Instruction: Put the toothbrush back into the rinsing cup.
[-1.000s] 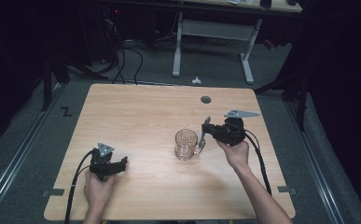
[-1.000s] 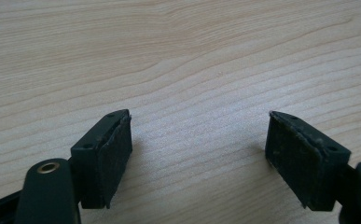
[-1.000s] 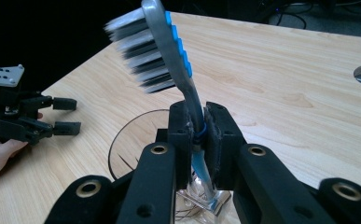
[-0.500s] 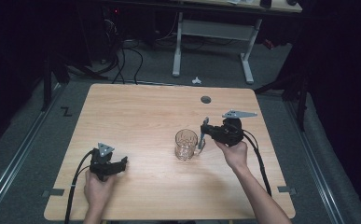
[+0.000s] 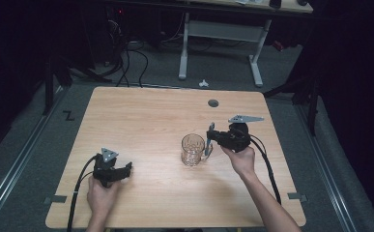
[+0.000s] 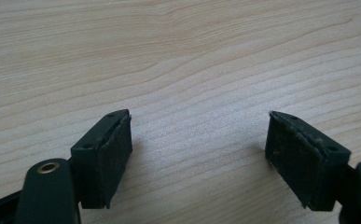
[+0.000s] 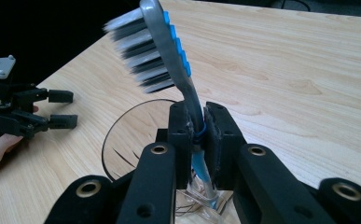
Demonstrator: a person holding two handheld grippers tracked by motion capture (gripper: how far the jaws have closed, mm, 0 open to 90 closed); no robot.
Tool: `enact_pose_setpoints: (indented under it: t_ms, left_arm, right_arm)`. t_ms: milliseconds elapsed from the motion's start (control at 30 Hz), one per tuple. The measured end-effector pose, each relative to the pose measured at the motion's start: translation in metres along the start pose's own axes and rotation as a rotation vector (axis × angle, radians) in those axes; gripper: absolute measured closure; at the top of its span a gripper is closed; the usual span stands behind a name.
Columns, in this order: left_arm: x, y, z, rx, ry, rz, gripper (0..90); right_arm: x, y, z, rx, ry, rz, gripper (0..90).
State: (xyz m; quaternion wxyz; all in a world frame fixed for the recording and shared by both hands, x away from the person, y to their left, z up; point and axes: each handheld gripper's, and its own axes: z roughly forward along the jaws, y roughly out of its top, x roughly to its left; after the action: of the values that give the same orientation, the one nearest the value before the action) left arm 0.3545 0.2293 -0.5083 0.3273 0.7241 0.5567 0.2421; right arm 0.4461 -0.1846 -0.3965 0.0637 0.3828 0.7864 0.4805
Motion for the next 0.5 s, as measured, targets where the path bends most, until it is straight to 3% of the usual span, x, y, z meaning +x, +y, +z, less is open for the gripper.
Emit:
enact_pose_setpoints:
  t_ms: [500]
  left_arm:
    - [0.0, 0.0, 0.0, 0.0, 0.0, 0.0, 23.4]
  right_arm:
    - [-0.0031, -0.0065, 0.0065, 0.015, -0.005, 0.013, 81.4]
